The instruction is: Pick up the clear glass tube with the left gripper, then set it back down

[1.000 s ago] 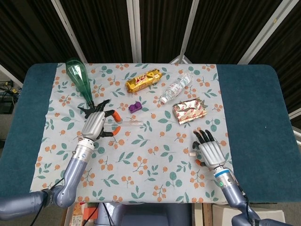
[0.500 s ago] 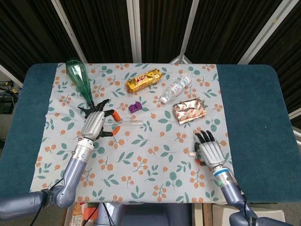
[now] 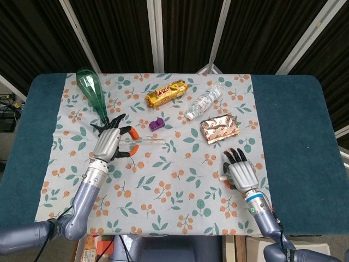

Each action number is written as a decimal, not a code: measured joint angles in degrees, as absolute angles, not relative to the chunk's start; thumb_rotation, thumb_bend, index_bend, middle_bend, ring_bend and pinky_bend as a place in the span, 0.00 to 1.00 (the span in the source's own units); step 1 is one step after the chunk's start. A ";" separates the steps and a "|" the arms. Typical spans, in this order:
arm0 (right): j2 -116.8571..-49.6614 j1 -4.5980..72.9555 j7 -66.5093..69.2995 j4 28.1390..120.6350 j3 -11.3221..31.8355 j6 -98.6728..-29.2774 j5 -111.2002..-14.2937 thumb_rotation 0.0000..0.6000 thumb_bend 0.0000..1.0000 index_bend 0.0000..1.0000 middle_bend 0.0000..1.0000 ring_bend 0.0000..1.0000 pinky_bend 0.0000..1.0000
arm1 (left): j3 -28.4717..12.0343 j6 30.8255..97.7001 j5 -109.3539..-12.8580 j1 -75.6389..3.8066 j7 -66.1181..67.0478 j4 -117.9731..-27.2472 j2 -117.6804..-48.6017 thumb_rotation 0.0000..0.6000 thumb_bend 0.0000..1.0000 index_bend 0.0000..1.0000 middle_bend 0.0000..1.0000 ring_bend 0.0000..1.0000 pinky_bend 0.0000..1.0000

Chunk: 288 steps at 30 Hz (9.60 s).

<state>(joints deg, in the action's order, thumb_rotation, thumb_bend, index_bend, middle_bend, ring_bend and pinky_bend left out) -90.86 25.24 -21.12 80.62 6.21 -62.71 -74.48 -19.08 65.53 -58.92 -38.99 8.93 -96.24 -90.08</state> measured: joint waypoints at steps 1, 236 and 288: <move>-90.88 25.25 -21.15 80.58 6.16 -62.66 -74.43 1.00 0.33 0.54 0.16 0.02 0.00 | -19.07 65.56 -58.91 -39.00 8.96 -96.28 -90.07 1.00 0.53 0.60 0.49 0.05 0.00; -92.19 37.13 -25.86 66.33 10.81 -76.96 -86.37 1.00 0.44 0.06 0.02 0.00 0.00 | -15.70 58.59 -40.88 -48.53 17.71 -85.94 -103.83 1.00 0.51 0.57 0.47 0.06 0.00; -66.89 12.24 -6.73 103.85 3.14 -79.79 -73.13 1.00 0.24 0.00 0.00 0.00 0.00 | 1.03 79.99 -72.21 -22.87 13.51 -105.15 -72.73 1.00 0.15 0.00 0.04 0.00 0.00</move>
